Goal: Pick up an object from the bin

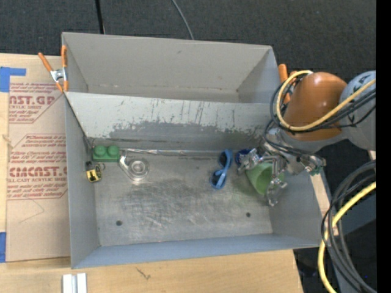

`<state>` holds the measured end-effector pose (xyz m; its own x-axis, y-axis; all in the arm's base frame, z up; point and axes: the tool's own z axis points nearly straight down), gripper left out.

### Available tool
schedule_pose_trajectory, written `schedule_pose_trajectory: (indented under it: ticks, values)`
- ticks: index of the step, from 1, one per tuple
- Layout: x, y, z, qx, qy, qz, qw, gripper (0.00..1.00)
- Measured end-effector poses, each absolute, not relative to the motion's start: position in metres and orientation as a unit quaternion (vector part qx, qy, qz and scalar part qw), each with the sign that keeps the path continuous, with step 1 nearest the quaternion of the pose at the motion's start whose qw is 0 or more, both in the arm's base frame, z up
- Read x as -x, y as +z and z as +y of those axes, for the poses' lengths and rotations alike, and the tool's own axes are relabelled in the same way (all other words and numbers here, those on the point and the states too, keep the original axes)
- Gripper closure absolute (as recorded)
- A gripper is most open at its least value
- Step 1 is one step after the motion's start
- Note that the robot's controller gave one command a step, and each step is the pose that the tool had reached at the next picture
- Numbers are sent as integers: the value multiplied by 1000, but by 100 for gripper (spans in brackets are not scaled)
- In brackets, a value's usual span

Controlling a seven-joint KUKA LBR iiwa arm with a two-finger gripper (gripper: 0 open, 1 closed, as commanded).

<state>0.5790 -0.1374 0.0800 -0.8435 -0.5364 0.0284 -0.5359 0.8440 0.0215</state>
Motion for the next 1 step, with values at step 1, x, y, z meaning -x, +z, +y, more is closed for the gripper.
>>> schedule_pose_trajectory:
  ticks: [1]
  values:
    - [-574, 235, -144, -374, 2, -928, -4, 100]
